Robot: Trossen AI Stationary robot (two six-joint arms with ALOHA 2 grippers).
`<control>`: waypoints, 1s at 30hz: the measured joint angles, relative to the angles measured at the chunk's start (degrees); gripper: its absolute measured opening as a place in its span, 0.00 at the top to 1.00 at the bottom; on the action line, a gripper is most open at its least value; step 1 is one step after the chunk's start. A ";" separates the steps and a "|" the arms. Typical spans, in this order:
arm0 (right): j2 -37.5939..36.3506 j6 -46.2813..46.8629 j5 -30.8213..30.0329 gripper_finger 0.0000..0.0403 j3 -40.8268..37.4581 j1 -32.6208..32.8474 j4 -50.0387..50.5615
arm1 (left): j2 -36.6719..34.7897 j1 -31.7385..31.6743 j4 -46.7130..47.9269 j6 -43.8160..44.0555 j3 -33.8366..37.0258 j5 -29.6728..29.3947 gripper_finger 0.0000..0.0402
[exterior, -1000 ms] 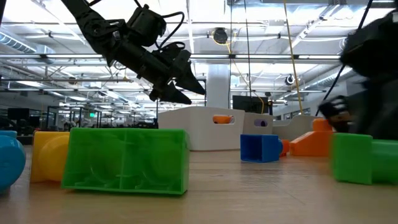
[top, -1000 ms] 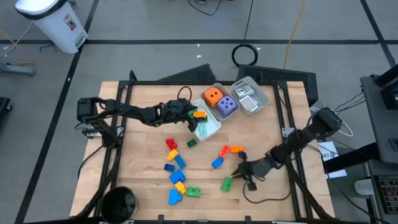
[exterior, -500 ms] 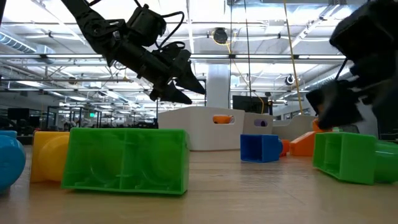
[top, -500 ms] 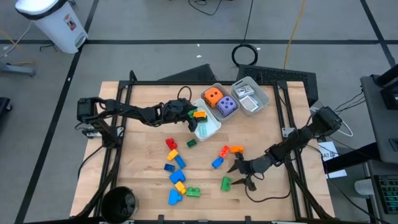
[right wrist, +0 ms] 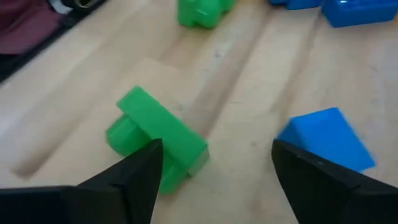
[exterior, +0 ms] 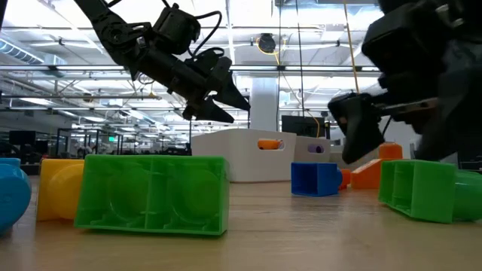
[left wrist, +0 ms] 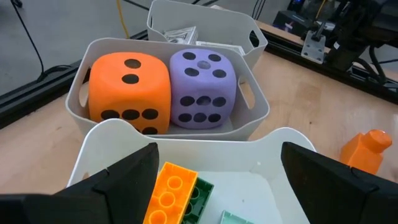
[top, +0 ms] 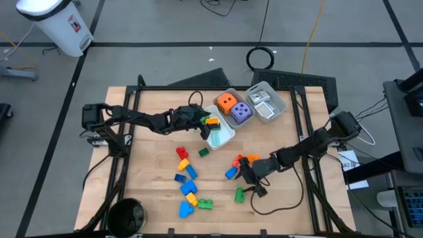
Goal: Pick & Place Toys
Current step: Put the green game piece into the white bin, then put the orange game piece into the white bin
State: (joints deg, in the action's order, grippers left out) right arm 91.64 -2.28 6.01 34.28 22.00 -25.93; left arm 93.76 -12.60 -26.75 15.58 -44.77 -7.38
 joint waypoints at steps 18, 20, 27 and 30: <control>-12.80 5.49 -25.27 0.39 0.07 -2.01 14.03 | 0.00 0.59 0.43 -0.88 0.00 -0.01 0.15; -16.53 9.13 -25.31 0.39 0.04 -2.01 21.17 | 0.00 0.57 0.49 -0.86 0.00 -0.01 0.15; -21.84 20.23 -25.24 0.39 -4.36 -0.31 30.79 | 0.00 0.52 0.84 -0.44 0.00 -0.03 0.15; -21.69 21.38 -25.37 0.39 -7.55 1.03 27.61 | 0.00 0.52 0.85 -0.42 0.00 -0.07 0.15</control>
State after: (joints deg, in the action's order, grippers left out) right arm 69.95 19.10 -19.37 26.73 23.03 1.68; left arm 93.76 -12.08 -25.91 15.16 -44.77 -7.44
